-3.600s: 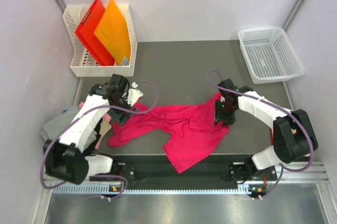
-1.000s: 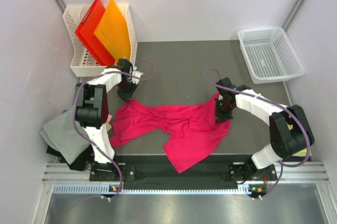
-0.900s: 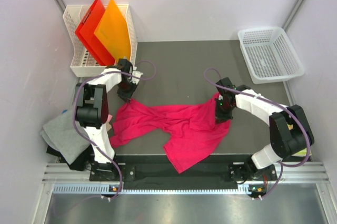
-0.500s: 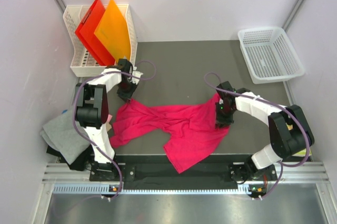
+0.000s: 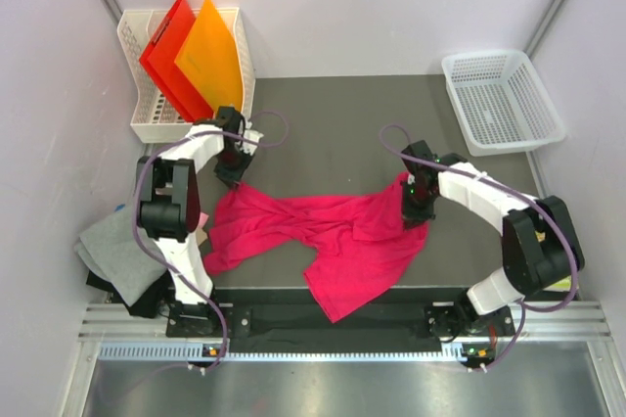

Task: Fold and stack the t-shirts
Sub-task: Flatten out the tshirt

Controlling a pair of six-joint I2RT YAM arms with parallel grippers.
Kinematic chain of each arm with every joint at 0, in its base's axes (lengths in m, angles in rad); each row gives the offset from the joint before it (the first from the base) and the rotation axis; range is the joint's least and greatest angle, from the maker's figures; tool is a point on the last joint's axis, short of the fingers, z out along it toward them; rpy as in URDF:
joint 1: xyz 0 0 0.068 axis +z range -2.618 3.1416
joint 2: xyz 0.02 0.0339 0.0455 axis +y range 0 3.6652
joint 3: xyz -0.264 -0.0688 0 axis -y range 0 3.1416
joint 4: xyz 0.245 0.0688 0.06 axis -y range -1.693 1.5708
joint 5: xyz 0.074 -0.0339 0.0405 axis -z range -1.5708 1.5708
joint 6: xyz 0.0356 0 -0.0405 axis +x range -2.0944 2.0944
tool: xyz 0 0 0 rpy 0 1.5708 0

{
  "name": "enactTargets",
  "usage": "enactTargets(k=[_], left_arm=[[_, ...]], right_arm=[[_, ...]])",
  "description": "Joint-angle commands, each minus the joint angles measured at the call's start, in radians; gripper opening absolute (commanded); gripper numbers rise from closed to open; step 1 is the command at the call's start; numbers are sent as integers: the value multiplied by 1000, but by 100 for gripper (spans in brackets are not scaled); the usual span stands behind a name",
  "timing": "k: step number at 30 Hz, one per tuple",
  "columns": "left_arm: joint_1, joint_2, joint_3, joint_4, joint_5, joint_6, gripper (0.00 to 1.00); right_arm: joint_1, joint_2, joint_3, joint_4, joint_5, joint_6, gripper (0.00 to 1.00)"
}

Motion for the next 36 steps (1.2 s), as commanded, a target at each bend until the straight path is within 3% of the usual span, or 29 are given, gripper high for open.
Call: enactTargets(k=[1,4,9,18,22,30,33,36], left_arm=[[10,-132,158,-74,-31,7,0],[12,-198,305,-114,-30,7,0],[12,-304,523,-201,-105,15,0],[12,-606,580,-243,-234,70,0],[12,-681,683,-263,-309,91,0],[10,-790,859,-401,-320,76,0],[12,-772,997,-478,-286,75,0],[13,-780,989,-528,-249,82,0]], right_arm=[[5,-109,253,-101,98,-42,0],[5,-171,527,-167,158,-59,0],[7,-287,780,-187,192,-99,0],[7,-427,1103,-241,151,-137,0],[7,-422,1319,-305,126,-162,0],[5,-519,1429,-393,123,-186,0],[5,-527,1482,-420,111,-185,0],[0,-541,1490,-411,105,-176,0]])
